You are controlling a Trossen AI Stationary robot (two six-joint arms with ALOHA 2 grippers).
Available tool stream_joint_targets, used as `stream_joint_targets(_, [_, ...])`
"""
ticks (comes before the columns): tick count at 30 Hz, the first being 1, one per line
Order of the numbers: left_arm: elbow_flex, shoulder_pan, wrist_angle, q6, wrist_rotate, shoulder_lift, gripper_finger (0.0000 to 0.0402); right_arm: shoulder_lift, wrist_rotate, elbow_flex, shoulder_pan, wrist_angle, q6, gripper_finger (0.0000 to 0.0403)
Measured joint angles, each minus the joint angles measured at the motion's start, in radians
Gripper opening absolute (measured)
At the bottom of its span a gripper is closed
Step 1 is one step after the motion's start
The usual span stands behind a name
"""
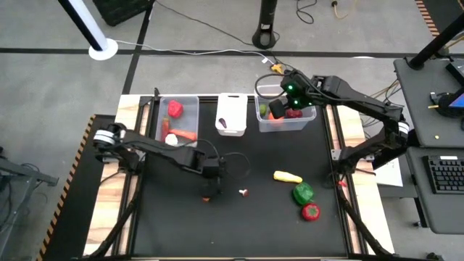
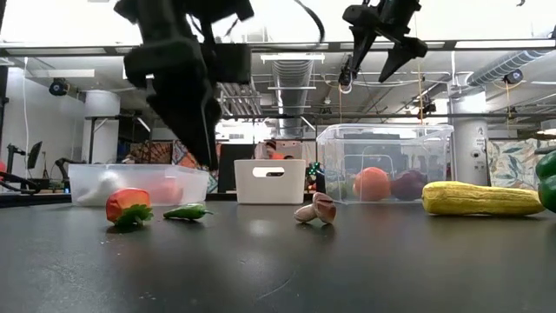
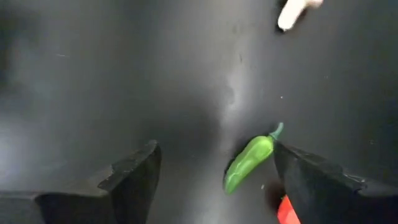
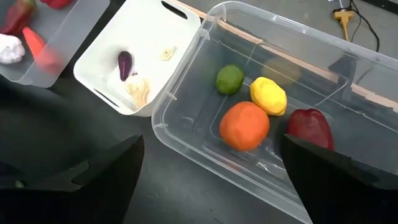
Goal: Sort produce into baskets
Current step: Put the green chili pepper into the white bin
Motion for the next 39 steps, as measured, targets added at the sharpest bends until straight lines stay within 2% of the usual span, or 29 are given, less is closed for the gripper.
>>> stream_joint_targets(9, [0.000,-0.022,0.020,0.019,0.084,0.100,0.0292,0.000,0.000,-0.002,0.000,0.000,-0.010,0.0366])
stream_joint_targets(15, [0.000,-0.035,0.059,0.015,0.086,0.147,0.0290,0.000,0.000,-0.002,0.002,0.000,-0.010,0.0366])
stream_joint_targets(19, [0.000,-0.035,0.068,0.007,0.083,0.156,0.0273,0.000,-0.001,-0.002,0.002,0.000,-0.016,0.0366])
stream_joint_targets(24, [0.000,-0.034,0.059,0.003,0.056,0.155,0.0208,0.000,-0.001,-0.002,0.002,0.000,-0.016,0.0366])
stream_joint_targets(34, [0.000,-0.034,0.039,-0.011,0.054,0.119,0.0026,0.000,-0.002,-0.002,0.004,-0.002,-0.016,0.0366])
stream_joint_targets(36, [0.001,-0.032,0.011,-0.011,0.054,0.087,0.0011,0.000,-0.003,-0.002,0.004,-0.003,-0.016,0.0366])
stream_joint_targets(39, [0.001,-0.028,-0.033,-0.011,0.032,0.017,0.0017,-0.002,-0.005,-0.002,0.004,-0.004,-0.016,0.0366])
